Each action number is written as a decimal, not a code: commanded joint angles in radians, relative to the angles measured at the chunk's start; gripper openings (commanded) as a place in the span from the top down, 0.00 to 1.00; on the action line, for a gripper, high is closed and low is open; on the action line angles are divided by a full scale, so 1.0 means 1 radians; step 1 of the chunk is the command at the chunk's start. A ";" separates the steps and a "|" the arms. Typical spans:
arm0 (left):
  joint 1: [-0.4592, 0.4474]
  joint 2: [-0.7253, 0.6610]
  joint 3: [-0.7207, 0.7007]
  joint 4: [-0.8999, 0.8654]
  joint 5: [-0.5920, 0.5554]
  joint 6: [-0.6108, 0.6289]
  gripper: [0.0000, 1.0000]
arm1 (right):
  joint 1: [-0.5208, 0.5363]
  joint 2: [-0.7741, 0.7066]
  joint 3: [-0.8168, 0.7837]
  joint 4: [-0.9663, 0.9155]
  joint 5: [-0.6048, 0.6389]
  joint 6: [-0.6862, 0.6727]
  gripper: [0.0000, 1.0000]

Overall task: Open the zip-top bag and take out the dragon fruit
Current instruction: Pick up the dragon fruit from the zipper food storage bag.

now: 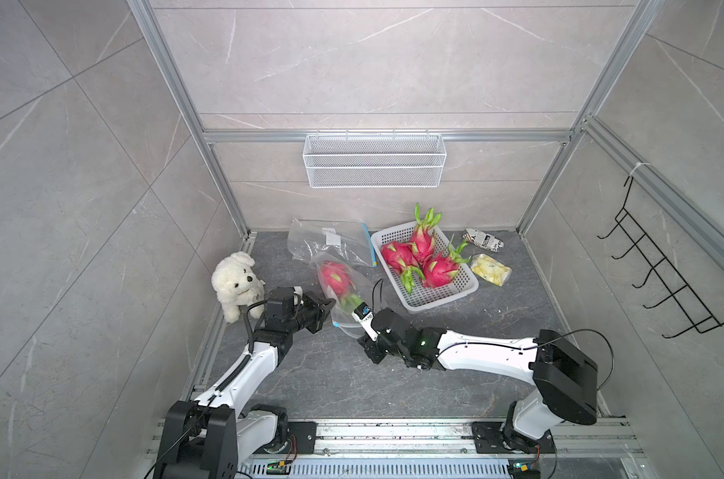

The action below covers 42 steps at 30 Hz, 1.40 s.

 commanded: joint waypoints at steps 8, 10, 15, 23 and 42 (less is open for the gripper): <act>-0.003 -0.030 0.025 0.005 0.017 -0.012 0.96 | -0.065 0.100 0.122 0.083 0.152 -0.139 0.72; -0.004 -0.026 0.031 0.012 0.017 -0.012 0.96 | -0.084 0.126 0.127 0.114 0.102 -0.125 0.72; -0.003 -0.005 0.050 0.014 0.017 -0.006 0.95 | -0.098 0.206 0.193 0.156 0.057 -0.122 0.70; -0.009 0.031 0.092 0.034 -0.028 -0.005 0.95 | -0.110 0.187 0.138 0.219 -0.126 -0.015 0.70; -0.018 0.051 0.077 0.057 0.050 -0.005 0.94 | -0.160 0.378 0.330 0.237 0.116 -0.071 0.64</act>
